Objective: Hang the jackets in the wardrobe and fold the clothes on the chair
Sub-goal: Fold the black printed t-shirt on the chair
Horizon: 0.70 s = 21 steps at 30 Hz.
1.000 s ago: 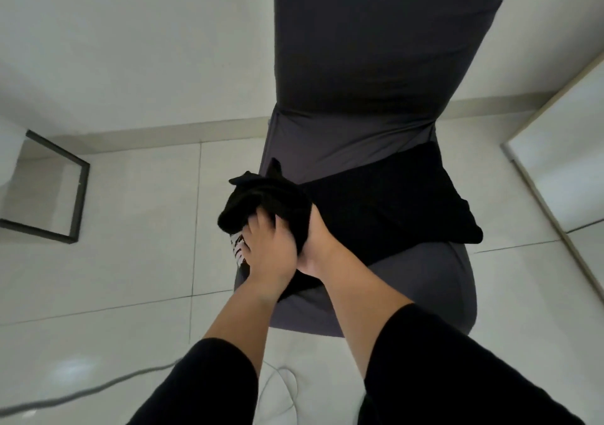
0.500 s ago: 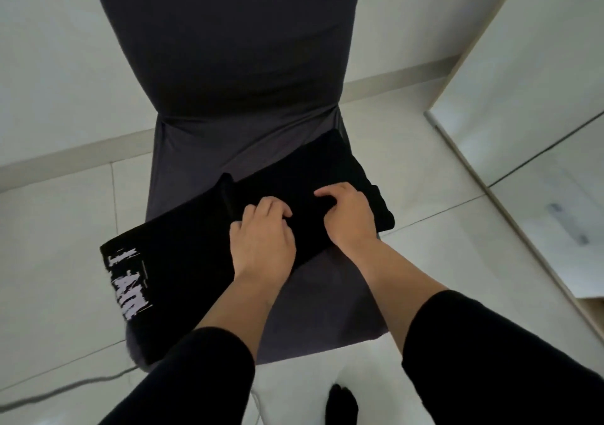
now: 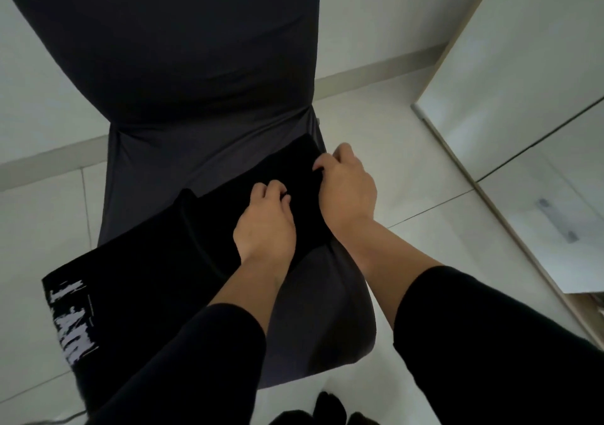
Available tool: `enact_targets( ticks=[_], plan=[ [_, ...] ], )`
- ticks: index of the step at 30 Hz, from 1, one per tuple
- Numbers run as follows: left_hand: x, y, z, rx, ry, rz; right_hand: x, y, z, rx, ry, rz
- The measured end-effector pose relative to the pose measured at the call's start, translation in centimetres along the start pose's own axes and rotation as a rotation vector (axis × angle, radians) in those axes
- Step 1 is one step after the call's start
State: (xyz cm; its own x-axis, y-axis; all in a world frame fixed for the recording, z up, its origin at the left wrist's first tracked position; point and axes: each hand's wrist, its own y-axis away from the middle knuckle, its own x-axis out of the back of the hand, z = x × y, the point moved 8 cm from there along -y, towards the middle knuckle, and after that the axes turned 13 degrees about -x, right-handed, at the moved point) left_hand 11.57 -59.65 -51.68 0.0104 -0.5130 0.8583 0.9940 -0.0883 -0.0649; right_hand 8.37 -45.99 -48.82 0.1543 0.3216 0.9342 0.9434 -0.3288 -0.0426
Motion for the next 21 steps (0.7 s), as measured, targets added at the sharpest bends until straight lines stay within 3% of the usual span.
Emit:
enact_targets(
  ticks=[3, 5, 8, 12, 15, 18, 21],
  plan=[
    [-1.1, -0.3, 0.0, -0.085, 0.083, -0.095, -2.4, -0.8, -1.0, 0.043, -0.039, -0.154],
    [-1.5, 0.2, -0.5, -0.112, 0.143, -0.11, -5.4, 0.4, -0.4, 0.056, 0.097, -0.309],
    [0.0, 1.0, -1.5, -0.111, 0.269, 0.012, -8.0, 2.0, 0.8, 0.101, 0.294, -0.38],
    [3.6, 3.4, -3.3, -0.161, 0.044, 0.207, -7.1, 2.0, 0.6, 0.06, 0.117, -0.328],
    [3.7, 6.9, -4.1, -0.243, -0.141, 0.142, -5.3, 2.8, 2.6, -0.151, -0.013, -0.187],
    [1.2, 9.9, -3.5, -0.409, -0.288, -0.041, -4.9, 4.7, 4.8, -0.308, -0.033, -0.197],
    [0.3, 10.1, -2.4, -0.426, -0.33, -0.048, -4.6, 6.1, 7.4, -0.589, -0.189, -0.238]
  ],
)
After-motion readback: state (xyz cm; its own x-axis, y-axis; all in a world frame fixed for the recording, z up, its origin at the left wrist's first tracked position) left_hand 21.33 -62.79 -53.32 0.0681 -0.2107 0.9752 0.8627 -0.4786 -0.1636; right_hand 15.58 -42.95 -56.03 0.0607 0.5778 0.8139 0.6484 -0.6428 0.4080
